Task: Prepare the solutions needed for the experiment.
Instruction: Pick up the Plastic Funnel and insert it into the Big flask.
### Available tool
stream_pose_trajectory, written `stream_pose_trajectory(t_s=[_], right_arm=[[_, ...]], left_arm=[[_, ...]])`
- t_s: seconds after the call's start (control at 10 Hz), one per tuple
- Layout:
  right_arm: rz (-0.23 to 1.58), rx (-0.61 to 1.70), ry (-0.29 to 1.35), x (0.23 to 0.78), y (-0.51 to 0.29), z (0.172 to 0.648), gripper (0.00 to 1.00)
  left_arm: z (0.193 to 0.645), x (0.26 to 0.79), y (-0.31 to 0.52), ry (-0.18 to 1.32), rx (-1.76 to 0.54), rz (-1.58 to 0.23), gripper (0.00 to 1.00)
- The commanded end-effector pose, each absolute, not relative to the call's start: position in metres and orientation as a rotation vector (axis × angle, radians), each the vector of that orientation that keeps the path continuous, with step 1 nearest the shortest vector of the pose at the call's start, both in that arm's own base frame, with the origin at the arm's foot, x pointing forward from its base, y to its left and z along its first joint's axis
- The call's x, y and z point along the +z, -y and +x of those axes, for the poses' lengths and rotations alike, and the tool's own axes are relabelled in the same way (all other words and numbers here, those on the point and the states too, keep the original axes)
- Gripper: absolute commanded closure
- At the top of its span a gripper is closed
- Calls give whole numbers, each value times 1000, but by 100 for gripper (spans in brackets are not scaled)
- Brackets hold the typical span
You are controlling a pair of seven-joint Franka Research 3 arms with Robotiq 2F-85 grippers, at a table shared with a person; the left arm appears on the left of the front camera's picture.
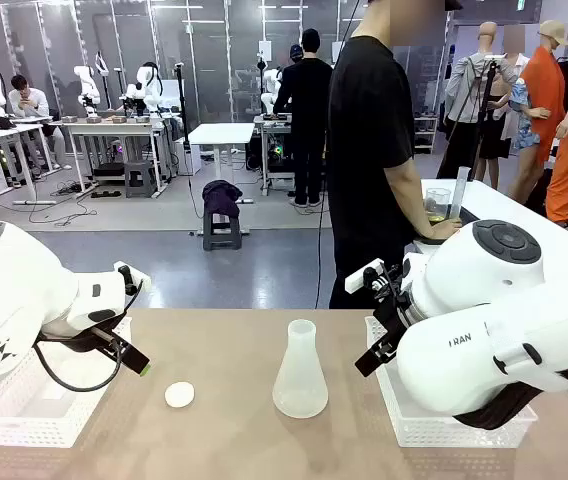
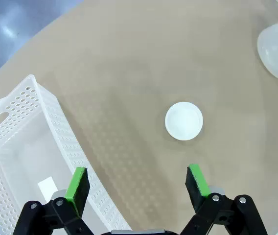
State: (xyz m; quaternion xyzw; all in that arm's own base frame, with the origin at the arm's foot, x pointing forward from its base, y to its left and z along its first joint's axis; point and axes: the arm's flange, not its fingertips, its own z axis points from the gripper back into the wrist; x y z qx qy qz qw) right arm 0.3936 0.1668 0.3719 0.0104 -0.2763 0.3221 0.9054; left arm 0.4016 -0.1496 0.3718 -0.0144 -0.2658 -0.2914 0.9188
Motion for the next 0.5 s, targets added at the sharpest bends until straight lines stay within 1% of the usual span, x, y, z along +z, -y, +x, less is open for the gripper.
stream_pose_trajectory(t_s=[0.0,0.4], right_arm=[[21,665,571,372,-167,394,0],[21,665,571,372,-167,394,0]], left_arm=[[401,372,150,547,-600,-30,0],[401,372,150,547,-600,-30,0]])
